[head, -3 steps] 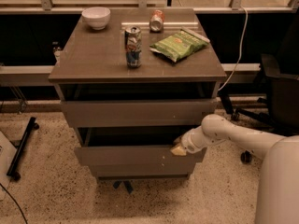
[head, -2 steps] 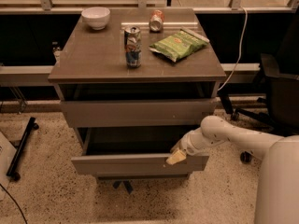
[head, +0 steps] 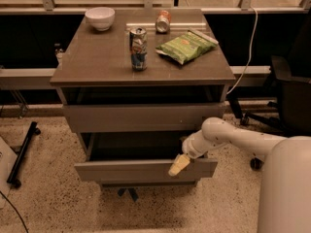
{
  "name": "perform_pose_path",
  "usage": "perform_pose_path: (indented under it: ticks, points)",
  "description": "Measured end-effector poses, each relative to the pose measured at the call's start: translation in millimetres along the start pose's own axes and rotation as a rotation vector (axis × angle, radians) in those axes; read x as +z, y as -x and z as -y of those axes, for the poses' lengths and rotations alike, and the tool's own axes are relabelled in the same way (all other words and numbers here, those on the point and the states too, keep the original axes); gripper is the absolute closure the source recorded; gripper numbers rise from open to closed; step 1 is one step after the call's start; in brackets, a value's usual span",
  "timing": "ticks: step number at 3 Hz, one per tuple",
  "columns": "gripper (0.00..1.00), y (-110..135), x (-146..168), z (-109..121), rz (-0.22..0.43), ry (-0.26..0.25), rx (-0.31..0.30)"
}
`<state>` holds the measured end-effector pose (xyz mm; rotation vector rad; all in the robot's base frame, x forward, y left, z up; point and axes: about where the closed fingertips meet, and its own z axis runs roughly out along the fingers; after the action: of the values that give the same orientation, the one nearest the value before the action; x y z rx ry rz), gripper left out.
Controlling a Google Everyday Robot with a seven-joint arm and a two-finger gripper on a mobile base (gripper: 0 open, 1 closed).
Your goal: Open middle drawer
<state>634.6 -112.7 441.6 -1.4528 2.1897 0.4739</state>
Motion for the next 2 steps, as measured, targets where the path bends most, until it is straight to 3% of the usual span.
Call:
perform_pose_path:
  ticks: [2]
  points:
    - [0.00, -19, 11, -13, -0.082, 0.031, -0.012]
